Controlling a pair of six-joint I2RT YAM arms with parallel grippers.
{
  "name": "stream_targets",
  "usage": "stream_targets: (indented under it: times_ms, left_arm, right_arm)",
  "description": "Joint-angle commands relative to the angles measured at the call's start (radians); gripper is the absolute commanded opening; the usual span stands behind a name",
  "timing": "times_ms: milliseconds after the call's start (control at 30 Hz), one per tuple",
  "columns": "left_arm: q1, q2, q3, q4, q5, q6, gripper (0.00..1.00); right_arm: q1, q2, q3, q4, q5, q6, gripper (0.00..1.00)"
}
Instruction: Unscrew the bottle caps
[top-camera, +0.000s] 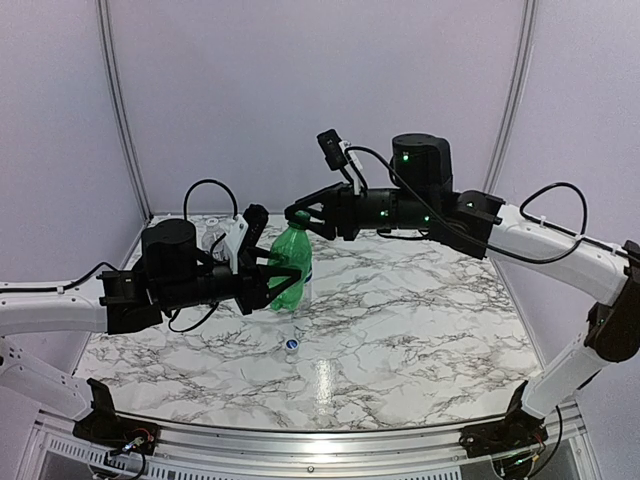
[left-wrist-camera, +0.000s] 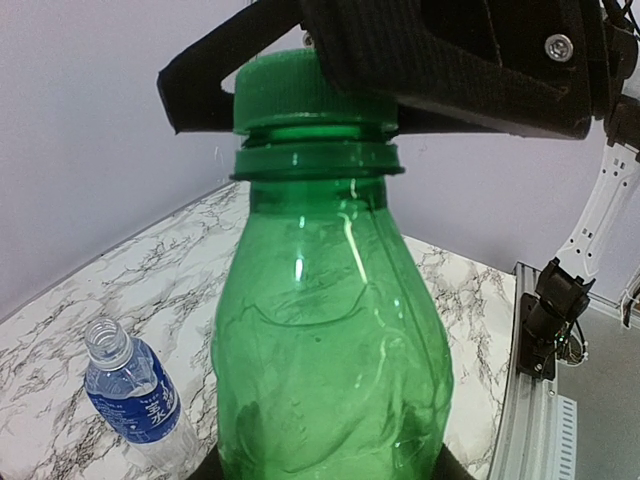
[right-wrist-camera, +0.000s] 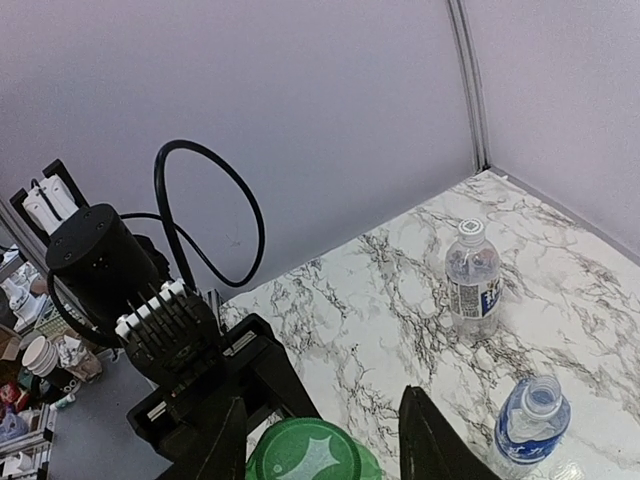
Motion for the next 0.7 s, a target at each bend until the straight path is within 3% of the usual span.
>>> stream_targets:
  times_ms: [0,167,433,667]
  left_arm:
    - [-0.003,-0.014,0.01,0.024,-0.008,0.015,0.06]
    - [-0.003,-0.02,0.005,0.022,-0.01,0.015,0.06]
    - [-0.003,-0.008,0.001,0.023,-0.009,0.011,0.06]
    - [-0.002,-0.012,0.006,0.023,0.109,0.001,0.05]
  right_arm:
    - [0.01,0.018,-0.001,0.026,-0.009,0.007,0.45]
    - [0.01,0.017,-0.001,0.031,-0.012,0.008,0.36]
    - [0.009,-0.012,-0.026,0.052,-0.018,-0.014,0.0]
    - [0.003,-0.03,-0.018,0.019,-0.135,-0.19,0.0]
